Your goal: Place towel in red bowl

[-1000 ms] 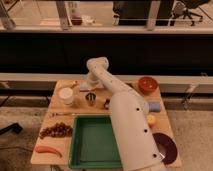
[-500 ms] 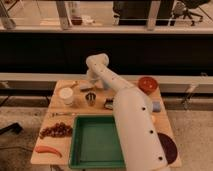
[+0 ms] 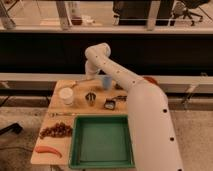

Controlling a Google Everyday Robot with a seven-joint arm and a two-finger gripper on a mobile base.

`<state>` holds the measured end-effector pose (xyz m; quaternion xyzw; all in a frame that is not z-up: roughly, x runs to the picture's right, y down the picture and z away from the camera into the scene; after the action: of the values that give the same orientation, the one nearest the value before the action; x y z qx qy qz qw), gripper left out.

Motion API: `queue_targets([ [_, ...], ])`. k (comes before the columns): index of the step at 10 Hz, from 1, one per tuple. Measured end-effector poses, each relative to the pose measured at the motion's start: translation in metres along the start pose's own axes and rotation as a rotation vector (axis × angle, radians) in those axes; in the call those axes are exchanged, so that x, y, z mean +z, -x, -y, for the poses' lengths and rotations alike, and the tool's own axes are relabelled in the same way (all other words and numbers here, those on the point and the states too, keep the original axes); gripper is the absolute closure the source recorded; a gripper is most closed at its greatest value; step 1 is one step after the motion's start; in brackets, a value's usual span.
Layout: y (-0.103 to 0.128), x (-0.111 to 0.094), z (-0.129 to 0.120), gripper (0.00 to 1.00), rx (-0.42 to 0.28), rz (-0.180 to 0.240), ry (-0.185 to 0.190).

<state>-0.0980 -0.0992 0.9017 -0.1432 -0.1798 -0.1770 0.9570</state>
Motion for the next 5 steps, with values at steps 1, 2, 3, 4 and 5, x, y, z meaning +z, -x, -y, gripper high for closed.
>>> queue_targets([
  [1, -0.001, -0.017, 0.001, 1.0, -0.004, -0.014, -0.016],
  [2, 0.0, -0.04, -0.001, 1.0, -0.007, -0.032, -0.034],
  [3, -0.002, -0.068, -0.009, 1.0, -0.007, -0.05, -0.053],
  [4, -0.009, -0.086, -0.016, 1.0, -0.002, -0.067, -0.068],
  [5, -0.024, -0.103, -0.026, 1.0, 0.017, -0.08, -0.082],
])
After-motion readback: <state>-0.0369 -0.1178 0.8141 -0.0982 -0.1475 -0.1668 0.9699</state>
